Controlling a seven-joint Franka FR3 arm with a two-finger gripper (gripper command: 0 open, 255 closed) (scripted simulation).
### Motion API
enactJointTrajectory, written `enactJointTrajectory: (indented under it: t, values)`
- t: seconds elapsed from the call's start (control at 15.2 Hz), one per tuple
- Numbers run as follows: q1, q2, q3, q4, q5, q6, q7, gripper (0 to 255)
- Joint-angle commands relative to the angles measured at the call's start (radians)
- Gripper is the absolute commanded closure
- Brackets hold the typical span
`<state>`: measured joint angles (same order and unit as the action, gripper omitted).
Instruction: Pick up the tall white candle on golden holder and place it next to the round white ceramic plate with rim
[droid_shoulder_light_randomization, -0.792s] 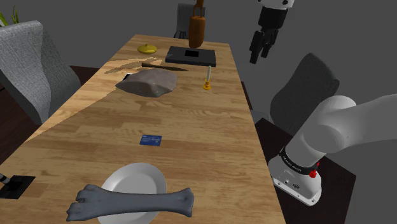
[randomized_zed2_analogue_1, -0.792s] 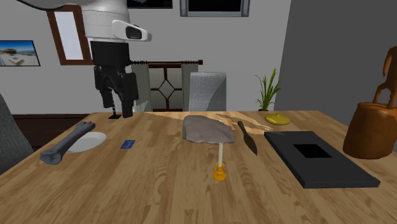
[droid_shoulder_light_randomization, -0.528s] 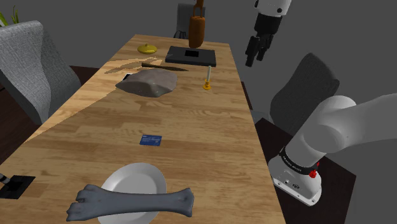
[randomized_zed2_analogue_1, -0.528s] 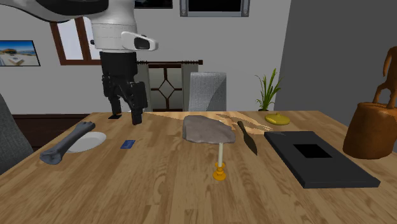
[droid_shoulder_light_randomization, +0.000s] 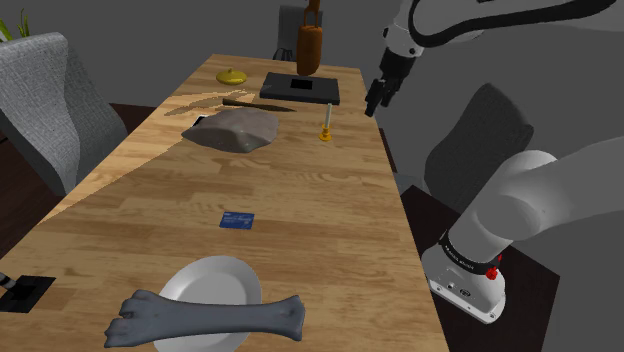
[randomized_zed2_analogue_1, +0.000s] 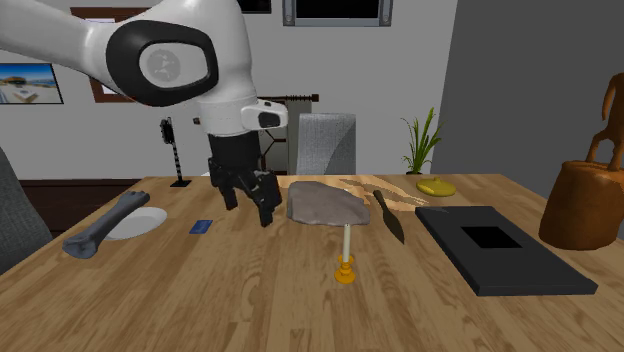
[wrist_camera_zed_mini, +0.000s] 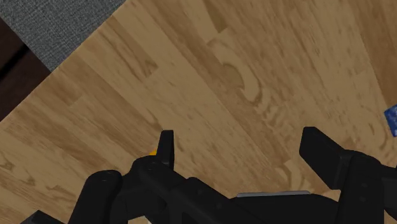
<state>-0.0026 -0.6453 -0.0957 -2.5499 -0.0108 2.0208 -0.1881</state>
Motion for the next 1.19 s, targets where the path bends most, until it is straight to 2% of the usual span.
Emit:
enactJointTrajectory:
  t: [0.0, 0.33, 0.59, 0.79, 0.92, 1.06, 1.12]
  values:
    - [0.001, 0.056, -0.02, -0.014, 0.0, 0.108, -0.028, 0]
    - [0.016, 0.215, -0.075, -0.018, 0.024, 0.352, -0.106, 0]
    - [0.049, 0.364, -0.126, 0.015, 0.087, 0.531, -0.195, 0]
    - [0.086, 0.483, -0.168, 0.062, 0.18, 0.646, -0.294, 0]
    - [0.114, 0.564, -0.194, 0.104, 0.274, 0.709, -0.384, 0]
    - [0.132, 0.647, -0.206, 0.156, 0.396, 0.759, -0.495, 0]
    - [0.13, 0.658, -0.203, 0.164, 0.414, 0.764, -0.511, 0]
